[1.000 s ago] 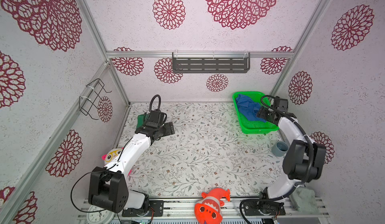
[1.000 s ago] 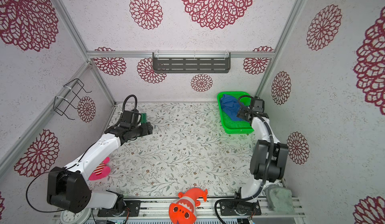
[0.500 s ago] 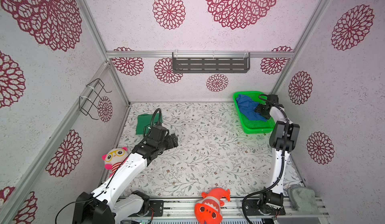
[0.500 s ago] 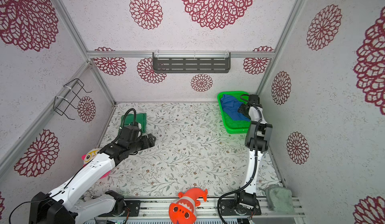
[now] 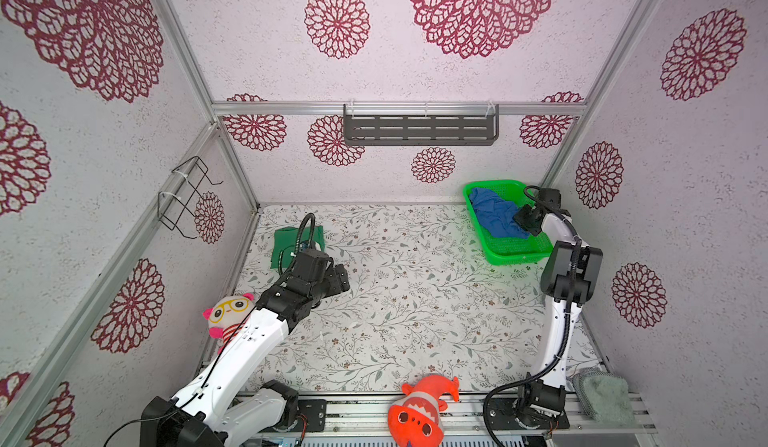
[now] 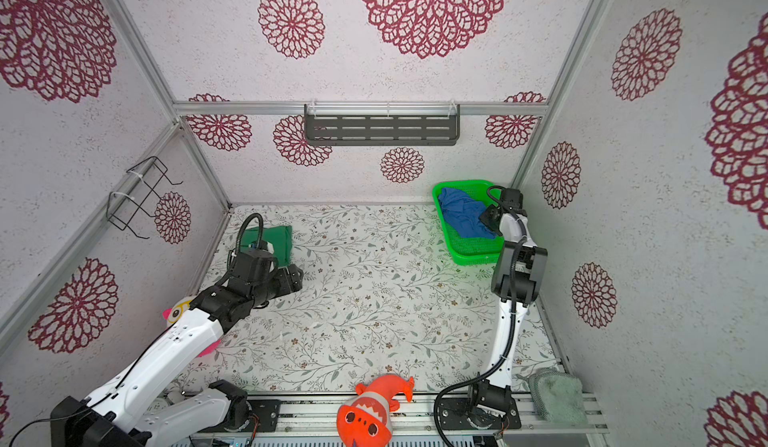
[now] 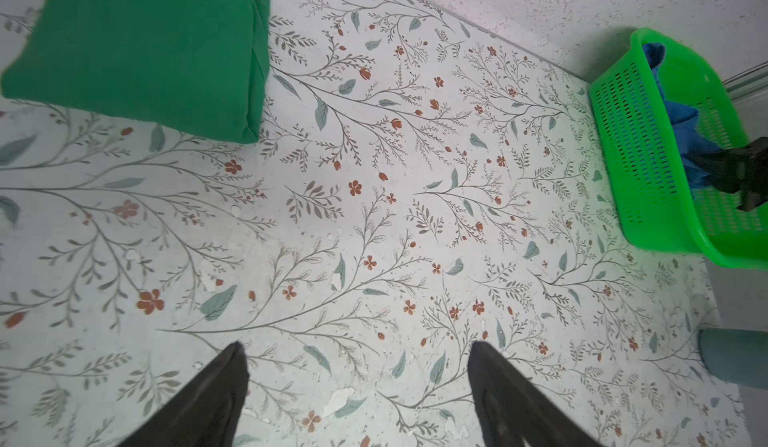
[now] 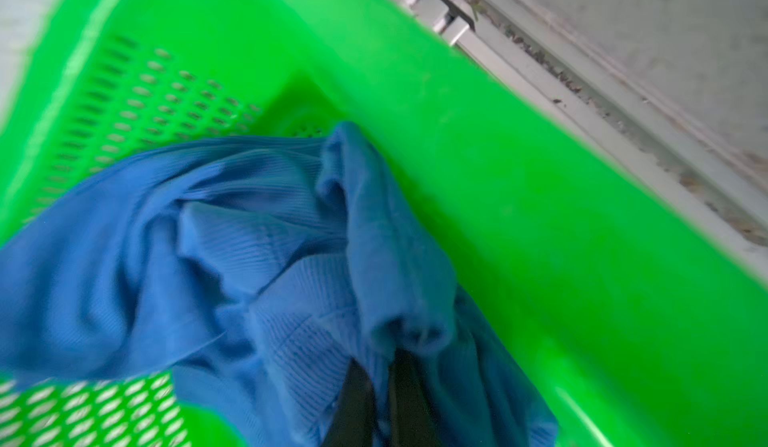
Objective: Fold and stack the tank tops
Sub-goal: 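Grasp the blue tank top in the basket with the right gripper and lift it out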
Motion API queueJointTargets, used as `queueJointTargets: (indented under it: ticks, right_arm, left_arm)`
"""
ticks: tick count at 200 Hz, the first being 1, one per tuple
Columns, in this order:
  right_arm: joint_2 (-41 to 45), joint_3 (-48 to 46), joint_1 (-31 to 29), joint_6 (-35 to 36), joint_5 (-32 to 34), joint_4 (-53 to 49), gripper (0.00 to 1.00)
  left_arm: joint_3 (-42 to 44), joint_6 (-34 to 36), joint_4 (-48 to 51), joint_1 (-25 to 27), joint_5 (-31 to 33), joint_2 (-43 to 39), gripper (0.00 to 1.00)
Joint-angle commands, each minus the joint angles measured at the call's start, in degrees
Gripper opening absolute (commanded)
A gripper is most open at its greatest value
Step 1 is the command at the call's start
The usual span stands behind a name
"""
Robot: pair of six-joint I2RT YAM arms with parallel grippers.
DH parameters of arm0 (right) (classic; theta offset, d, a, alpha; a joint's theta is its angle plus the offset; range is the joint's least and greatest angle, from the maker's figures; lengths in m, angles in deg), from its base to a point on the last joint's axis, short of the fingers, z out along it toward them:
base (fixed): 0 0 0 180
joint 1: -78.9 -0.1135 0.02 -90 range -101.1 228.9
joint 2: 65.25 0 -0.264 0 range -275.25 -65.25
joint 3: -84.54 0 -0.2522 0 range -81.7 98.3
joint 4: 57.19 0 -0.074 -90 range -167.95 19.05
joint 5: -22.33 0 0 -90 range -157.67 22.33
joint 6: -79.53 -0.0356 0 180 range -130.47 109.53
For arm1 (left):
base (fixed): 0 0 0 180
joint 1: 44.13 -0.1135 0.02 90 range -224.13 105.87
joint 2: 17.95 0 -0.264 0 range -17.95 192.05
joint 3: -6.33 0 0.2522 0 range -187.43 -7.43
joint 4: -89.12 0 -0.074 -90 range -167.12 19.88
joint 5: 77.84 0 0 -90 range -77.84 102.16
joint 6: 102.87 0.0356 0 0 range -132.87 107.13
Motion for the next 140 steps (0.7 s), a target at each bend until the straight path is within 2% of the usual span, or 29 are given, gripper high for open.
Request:
queueJointTargets:
  ticks: [1,38,71,107,140]
  right_arm:
    - [13.58,-1.18,-0.81,2.63,-2.61,4.23,0.00]
    - [24.61,-6.60,-3.61,5.39,-6.83,5.21,0.00]
    - [34.98,-9.00,-9.30,8.02,-8.08,6.02,0.00]
    - [41.78,-6.53,-19.15,9.69,-13.04,4.78,0.00]
    - [46.20,-1.41,-28.94,13.34,-16.30,1.19,0.00]
  left_arm:
    - [-3.59,2.59,1.06,-0.50,2.66,0.57,0.87]
    - [-9.24,5.89,0.71,-1.97,2.44,3.24,0.86]
    - [-12.36,7.86,-0.80,-2.21,0.24,2.83,0.86]
    - [-11.85,8.27,-3.93,-3.94,-5.49,2.08,0.86]
    - [-11.22,7.57,-4.75,-4.77,-7.16,1.51,0.85]
